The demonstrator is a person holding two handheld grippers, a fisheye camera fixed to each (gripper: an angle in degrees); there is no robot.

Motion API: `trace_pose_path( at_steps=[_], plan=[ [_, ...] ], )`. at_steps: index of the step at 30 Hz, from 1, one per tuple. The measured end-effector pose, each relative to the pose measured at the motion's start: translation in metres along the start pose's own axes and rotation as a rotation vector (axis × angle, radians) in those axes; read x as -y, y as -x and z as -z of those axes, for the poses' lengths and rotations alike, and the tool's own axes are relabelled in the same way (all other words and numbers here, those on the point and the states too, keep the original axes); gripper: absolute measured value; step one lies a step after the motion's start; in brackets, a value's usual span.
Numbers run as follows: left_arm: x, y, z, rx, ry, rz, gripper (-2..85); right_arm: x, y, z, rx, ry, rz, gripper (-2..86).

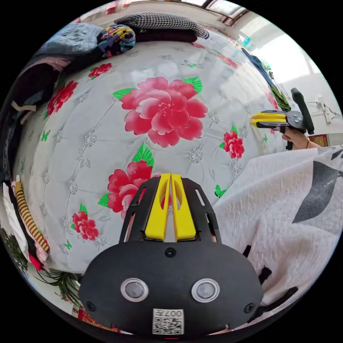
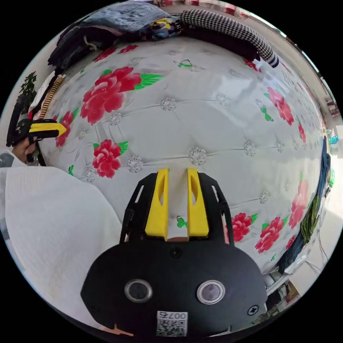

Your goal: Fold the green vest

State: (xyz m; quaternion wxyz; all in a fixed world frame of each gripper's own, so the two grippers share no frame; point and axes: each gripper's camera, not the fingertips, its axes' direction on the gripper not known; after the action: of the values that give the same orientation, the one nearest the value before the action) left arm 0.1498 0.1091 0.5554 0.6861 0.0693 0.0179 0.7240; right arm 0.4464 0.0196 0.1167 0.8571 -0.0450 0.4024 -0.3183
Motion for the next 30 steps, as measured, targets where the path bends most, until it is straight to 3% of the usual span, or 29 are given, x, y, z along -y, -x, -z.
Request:
trace_pose_path(
  at_steps=[3, 6, 11, 17, 22, 30],
  plan=[
    [0.022, -0.016, -0.017, 0.023, -0.004, -0.005, -1.0, -0.009, 0.005, 0.001, -0.015, -0.104, -0.162, 7.1],
    [0.039, -0.035, -0.031, -0.009, -0.027, -0.007, -1.0, -0.019, -0.009, 0.007, 0.123, -0.187, -0.247, 8.6],
    [0.054, -0.081, -0.053, 0.047, 0.005, -0.072, -1.0, -0.029, -0.055, 0.018, 0.21, -0.18, -0.351, 8.8],
    [0.079, -0.122, -0.101, 0.117, 0.104, -0.035, -1.0, -0.094, -0.183, 0.039, 0.127, -0.3, -0.599, 7.9],
    [0.101, -0.133, -0.139, 0.141, 0.167, 0.11, -1.0, -0.152, -0.345, 0.065, -0.046, -0.348, -0.818, 6.2],
    [0.129, -0.136, -0.164, 0.22, 0.214, 0.268, -1.0, -0.167, -0.521, 0.068, -0.177, -0.295, -0.898, 4.0]
  ],
)
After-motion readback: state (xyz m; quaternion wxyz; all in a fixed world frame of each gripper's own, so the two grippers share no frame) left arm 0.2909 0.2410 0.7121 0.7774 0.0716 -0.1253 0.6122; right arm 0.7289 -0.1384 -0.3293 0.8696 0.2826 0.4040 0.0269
